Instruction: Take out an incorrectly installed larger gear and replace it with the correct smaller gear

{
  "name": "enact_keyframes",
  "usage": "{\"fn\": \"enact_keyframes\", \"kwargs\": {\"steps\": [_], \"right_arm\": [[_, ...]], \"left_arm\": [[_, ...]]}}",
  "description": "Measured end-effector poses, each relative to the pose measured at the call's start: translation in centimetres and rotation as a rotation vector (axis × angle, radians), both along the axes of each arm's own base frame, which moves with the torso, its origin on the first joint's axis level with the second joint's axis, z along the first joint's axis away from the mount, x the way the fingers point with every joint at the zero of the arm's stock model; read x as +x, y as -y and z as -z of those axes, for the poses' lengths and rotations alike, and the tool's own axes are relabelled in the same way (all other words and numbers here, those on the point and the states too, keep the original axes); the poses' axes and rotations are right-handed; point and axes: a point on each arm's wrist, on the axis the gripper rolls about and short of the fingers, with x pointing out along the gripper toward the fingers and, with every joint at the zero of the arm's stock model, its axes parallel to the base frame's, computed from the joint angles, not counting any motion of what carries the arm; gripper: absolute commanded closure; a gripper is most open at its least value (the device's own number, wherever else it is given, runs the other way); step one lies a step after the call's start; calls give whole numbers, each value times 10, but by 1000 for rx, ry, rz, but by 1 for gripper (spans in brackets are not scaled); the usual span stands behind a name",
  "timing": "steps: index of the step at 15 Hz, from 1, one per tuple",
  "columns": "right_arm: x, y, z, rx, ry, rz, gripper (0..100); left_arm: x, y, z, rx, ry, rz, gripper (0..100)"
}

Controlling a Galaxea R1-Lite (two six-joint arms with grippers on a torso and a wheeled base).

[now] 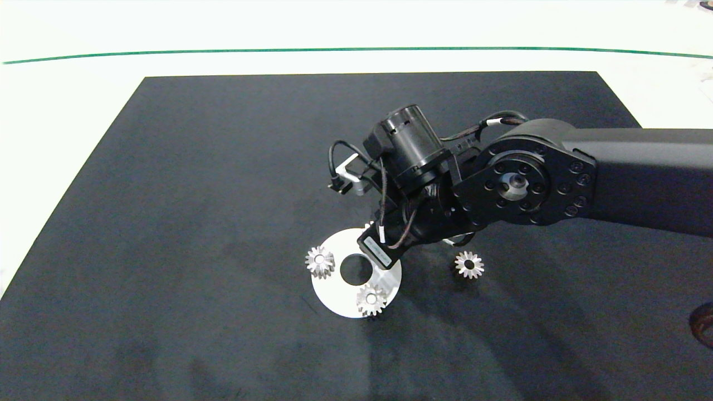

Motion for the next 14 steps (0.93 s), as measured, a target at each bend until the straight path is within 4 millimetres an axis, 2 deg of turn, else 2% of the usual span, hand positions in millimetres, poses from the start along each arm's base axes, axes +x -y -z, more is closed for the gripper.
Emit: {"fn": "enact_keyframes", "kwargs": {"steps": [14], "right_arm": [[2, 2, 9, -20, -23, 5, 63]], "left_arm": [[0, 0, 1, 2, -4, 13, 0]]}}
